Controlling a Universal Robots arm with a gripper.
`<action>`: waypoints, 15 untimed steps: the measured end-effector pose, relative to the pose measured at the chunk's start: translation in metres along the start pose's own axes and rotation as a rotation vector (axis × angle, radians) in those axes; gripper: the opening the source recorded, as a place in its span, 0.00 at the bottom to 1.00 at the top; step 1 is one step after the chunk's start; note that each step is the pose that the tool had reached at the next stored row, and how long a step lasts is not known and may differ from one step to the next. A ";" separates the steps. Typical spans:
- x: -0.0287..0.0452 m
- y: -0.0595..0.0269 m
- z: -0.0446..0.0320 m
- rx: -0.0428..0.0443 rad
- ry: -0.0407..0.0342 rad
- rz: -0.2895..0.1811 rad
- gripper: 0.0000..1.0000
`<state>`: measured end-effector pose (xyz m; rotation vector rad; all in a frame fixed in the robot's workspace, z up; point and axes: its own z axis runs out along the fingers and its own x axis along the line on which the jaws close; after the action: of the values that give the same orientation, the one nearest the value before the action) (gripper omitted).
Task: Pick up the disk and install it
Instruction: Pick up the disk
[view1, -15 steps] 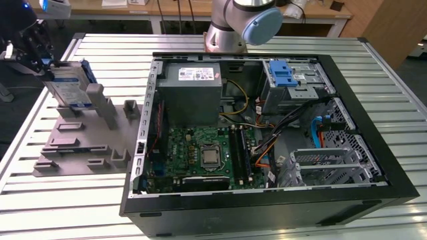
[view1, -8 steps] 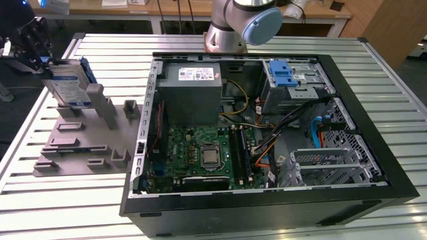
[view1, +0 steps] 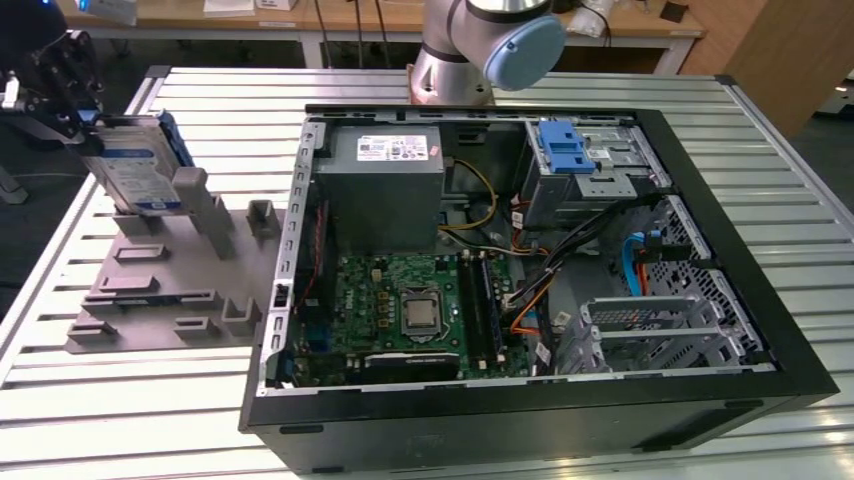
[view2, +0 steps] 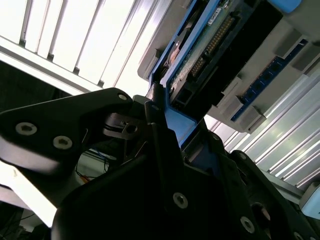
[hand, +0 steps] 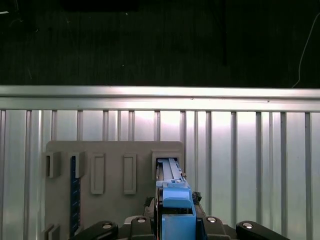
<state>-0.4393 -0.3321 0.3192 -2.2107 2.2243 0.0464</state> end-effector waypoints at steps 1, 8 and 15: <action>0.0000 0.0000 -0.0003 0.0001 0.0000 0.000 0.36; -0.0001 0.0000 -0.0025 -0.0001 0.0001 0.000 0.36; -0.0001 0.0001 -0.0048 -0.0001 0.0001 0.000 0.36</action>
<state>-0.4392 -0.3321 0.3240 -2.2108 2.2244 0.0464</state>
